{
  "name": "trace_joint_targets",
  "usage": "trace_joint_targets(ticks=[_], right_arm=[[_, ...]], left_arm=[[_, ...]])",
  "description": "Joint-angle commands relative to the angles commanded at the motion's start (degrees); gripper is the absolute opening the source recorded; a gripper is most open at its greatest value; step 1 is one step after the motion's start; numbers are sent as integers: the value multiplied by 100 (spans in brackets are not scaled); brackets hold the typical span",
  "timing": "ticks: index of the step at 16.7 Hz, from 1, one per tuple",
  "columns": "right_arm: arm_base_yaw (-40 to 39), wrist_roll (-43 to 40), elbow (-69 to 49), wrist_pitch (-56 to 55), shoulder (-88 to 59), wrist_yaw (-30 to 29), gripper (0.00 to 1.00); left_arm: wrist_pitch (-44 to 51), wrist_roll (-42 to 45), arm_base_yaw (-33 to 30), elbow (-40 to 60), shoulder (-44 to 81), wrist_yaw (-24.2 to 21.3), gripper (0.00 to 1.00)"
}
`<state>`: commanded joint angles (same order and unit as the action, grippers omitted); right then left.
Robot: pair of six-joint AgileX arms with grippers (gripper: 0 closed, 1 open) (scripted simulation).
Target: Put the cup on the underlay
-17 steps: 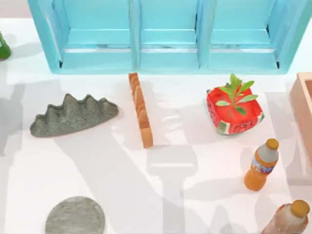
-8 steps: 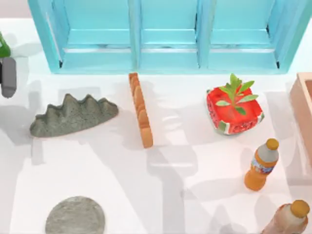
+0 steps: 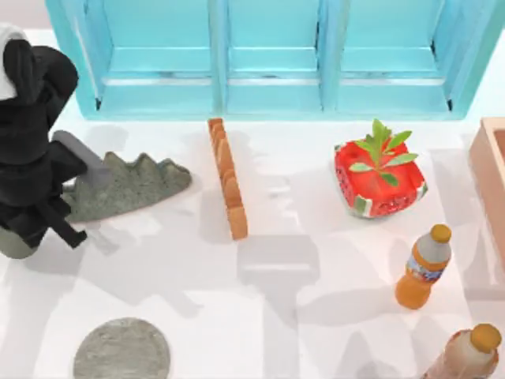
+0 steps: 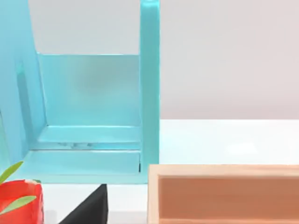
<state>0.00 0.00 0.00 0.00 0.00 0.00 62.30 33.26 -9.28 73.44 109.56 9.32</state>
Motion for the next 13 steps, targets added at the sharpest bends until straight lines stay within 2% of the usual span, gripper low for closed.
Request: trace_joint_targets(ticks=[7, 10, 13], right_arm=[[0, 0, 0, 0, 0, 0, 100], [0, 0, 0, 0, 0, 0, 100], [0, 0, 0, 0, 0, 0, 100]], left_arm=[[-43, -4580, -1799, -1440, -1449, -538, 0], [-115, -5945, -2379, -1732, -2077, -799, 0], [-178, -6785, -2775, -1858, -2594, -1001, 0]])
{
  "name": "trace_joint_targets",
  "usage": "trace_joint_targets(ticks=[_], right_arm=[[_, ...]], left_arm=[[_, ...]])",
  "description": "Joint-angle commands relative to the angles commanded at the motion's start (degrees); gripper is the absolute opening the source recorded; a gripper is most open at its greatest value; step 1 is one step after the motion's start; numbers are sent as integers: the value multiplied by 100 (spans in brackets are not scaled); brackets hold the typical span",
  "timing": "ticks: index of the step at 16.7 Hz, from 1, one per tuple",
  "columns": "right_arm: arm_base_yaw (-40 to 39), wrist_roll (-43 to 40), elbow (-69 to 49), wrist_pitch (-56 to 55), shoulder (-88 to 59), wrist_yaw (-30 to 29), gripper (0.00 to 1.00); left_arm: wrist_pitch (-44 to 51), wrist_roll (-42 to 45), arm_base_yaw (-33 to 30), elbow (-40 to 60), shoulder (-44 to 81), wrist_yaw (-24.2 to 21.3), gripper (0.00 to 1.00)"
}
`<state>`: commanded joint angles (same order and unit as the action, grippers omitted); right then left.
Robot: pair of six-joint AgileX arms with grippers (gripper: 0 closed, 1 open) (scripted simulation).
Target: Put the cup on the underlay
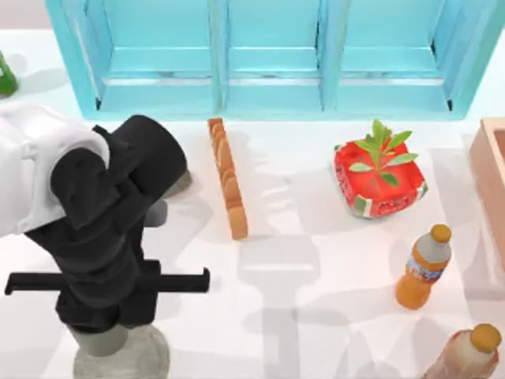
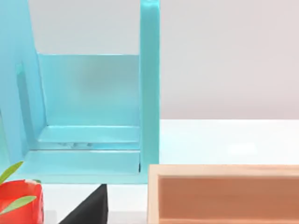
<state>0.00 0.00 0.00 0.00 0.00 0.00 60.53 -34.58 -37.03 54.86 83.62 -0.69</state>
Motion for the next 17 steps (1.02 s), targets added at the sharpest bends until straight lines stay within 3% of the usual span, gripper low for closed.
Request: trace_joint_targets(ticks=[11, 17], right_arm=[[0, 0, 0, 0, 0, 0, 100], [0, 0, 0, 0, 0, 0, 100]], left_arm=[[-142, -345, -187, -97, -270, -131, 0], [-1392, -257, -117, -918, 13, -144, 0]])
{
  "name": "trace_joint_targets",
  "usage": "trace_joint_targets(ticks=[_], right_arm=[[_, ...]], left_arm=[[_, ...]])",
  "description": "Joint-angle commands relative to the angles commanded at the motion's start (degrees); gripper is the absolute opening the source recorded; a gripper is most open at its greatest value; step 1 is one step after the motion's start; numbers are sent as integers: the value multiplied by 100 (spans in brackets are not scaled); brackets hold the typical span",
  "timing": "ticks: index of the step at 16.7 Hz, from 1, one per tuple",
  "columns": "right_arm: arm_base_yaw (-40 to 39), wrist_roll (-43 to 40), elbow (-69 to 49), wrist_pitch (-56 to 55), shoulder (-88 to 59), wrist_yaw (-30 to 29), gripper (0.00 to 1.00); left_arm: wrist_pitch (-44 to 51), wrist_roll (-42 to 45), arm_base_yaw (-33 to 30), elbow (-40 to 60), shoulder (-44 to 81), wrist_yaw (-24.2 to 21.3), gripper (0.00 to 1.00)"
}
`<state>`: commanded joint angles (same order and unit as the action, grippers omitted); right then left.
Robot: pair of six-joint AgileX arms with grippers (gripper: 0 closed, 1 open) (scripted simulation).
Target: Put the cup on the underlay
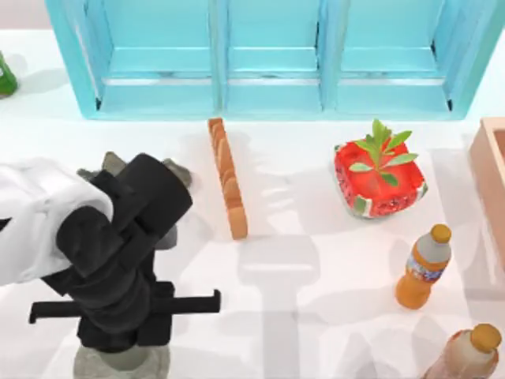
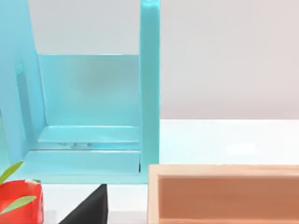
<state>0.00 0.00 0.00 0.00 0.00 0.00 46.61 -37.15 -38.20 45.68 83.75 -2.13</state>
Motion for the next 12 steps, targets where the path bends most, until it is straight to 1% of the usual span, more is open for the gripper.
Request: trace_joint_targets(ticks=[2, 6, 12], right_arm=[[0, 0, 0, 0, 0, 0, 100], [0, 0, 0, 0, 0, 0, 100], [0, 0, 0, 0, 0, 0, 100]], left_arm=[[-256, 23, 28, -217, 128, -2, 0], [-295, 32, 32, -250, 155, -1, 0], [-295, 32, 32, -250, 155, -1, 45]])
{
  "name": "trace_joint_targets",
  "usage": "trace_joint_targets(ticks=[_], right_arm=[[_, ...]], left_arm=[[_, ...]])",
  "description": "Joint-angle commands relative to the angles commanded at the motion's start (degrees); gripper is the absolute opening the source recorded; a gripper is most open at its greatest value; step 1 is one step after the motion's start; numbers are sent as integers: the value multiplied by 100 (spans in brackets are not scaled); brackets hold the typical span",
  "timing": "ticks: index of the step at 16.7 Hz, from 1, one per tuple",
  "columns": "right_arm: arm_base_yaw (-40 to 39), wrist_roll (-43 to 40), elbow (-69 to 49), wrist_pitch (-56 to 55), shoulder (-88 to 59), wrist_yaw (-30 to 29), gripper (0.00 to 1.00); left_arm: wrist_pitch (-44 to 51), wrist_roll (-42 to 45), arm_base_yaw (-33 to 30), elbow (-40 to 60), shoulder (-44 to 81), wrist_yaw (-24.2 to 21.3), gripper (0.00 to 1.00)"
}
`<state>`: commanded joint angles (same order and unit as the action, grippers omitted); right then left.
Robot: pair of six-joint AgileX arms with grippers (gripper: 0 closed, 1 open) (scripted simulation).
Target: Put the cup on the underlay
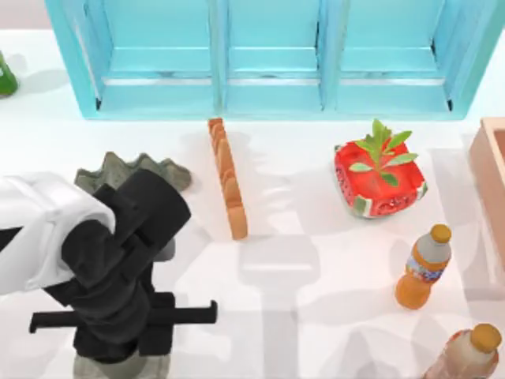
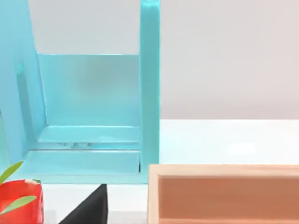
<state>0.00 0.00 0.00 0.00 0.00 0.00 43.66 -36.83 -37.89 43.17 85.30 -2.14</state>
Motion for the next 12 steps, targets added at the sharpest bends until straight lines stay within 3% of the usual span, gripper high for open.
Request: trace_joint_targets(ticks=[7, 12], right_arm=[[0, 0, 0, 0, 0, 0, 100], [0, 0, 0, 0, 0, 0, 100]], left_arm=[[0, 0, 0, 0, 0, 0, 98], [0, 0, 0, 0, 0, 0, 100]])
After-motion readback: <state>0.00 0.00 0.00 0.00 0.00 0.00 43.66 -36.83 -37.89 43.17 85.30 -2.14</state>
